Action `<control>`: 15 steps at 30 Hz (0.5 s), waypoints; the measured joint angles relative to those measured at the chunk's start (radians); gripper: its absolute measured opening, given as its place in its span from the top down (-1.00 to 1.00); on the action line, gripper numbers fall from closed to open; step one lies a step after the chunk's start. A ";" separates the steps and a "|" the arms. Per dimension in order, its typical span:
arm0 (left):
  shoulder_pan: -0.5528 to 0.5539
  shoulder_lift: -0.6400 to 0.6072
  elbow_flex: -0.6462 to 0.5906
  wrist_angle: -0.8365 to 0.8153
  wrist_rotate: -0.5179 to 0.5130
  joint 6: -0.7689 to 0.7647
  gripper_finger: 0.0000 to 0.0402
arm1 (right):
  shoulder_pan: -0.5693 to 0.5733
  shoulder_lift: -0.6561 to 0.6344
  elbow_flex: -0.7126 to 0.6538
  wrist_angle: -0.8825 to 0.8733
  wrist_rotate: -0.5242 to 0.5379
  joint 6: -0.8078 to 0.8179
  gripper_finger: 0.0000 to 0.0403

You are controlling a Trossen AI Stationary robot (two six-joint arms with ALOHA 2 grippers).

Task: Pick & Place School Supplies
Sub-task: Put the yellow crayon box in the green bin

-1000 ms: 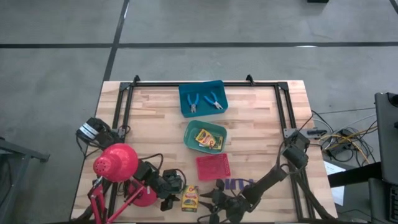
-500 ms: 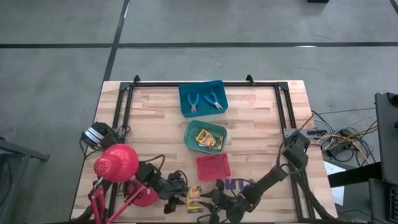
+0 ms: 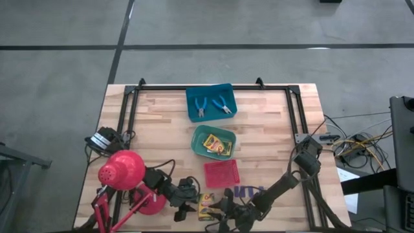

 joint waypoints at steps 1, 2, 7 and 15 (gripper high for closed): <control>0.000 0.000 0.000 -0.006 0.002 -0.013 0.12 | 0.000 0.000 0.000 0.000 0.000 0.007 0.38; 0.000 0.000 0.000 -0.014 0.004 -0.028 0.12 | 0.001 0.000 0.000 0.000 0.000 0.009 0.38; -0.001 -0.001 0.000 -0.021 0.018 -0.067 0.12 | 0.010 -0.001 0.004 0.002 0.012 -0.011 0.38; -0.001 -0.009 0.000 0.023 0.026 -0.070 0.12 | 0.022 -0.003 0.004 0.003 0.035 -0.004 0.38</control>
